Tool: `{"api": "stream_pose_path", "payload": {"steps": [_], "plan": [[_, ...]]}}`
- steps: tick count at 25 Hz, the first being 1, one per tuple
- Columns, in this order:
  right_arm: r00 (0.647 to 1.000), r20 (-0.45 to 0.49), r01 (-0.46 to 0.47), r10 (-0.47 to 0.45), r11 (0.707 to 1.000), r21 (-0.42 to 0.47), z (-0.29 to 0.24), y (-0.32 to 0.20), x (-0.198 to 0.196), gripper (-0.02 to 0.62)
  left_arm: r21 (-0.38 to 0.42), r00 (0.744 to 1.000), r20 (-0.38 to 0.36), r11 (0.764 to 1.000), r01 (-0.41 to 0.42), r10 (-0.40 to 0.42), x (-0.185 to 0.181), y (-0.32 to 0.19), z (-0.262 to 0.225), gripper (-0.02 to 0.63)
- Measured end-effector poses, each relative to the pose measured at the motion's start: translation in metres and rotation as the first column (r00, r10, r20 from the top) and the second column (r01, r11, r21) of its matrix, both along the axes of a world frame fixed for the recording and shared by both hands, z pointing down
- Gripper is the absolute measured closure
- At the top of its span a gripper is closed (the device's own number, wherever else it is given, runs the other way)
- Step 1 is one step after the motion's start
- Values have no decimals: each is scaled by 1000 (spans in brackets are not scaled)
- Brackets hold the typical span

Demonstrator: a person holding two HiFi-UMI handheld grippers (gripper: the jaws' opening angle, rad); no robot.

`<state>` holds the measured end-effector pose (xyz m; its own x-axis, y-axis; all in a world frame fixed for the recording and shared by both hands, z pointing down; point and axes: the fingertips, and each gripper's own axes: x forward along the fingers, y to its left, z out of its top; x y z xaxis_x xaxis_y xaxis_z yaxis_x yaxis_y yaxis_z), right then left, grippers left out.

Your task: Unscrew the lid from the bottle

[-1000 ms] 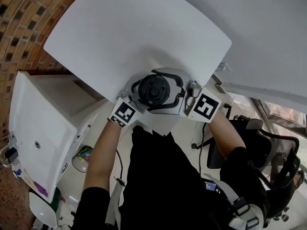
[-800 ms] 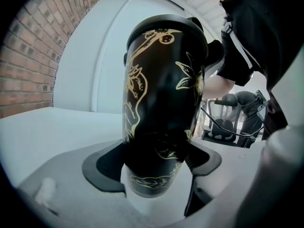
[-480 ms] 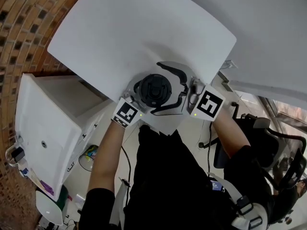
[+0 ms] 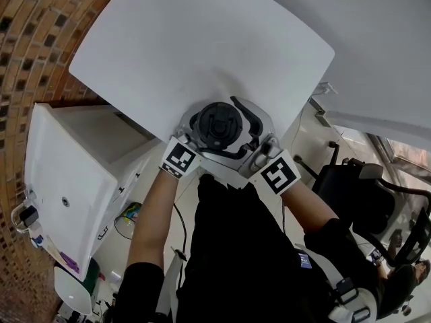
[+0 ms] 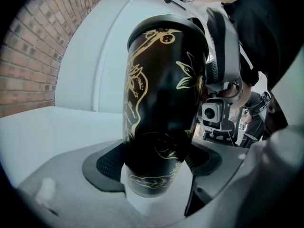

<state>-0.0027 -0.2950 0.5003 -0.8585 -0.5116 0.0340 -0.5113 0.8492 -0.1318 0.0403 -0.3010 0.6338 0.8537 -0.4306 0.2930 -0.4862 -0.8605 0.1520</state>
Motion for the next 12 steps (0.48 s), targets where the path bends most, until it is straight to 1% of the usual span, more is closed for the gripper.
{"api": "stream_pose_path", "payload": {"steps": [3, 4, 5, 7, 9, 11, 12], "plan": [[1000, -3, 15, -15, 1000, -21, 3, 1, 0, 156, -1, 1000, 0, 1000, 1, -1, 0, -1, 0, 216], [999, -3, 32, -32, 999, -26, 3, 1, 1, 157, -1, 1000, 0, 1000, 0, 0, 1, -1, 0, 216], [998, -4, 60, -60, 998, -35, 4, 2, 2, 156, -1, 1000, 0, 1000, -1, 1, 1, 0, -1, 216], [989, -6, 146, -146, 988, -60, 5, 5, 3, 156, -1, 1000, 0, 1000, -2, 2, 3, 0, -1, 218], [965, -12, 259, -260, 964, -68, 5, 7, 3, 155, 1, 1000, 2, 1000, -2, 2, 3, 0, -1, 216], [925, -42, 376, -378, 925, -43, 5, 9, 2, 152, 1, 1000, 2, 1000, -2, 2, 3, 0, -1, 216], [900, -75, 429, -430, 903, -21, 6, 10, 2, 151, 0, 1000, 2, 1000, -2, 2, 3, 0, -1, 216]]}}
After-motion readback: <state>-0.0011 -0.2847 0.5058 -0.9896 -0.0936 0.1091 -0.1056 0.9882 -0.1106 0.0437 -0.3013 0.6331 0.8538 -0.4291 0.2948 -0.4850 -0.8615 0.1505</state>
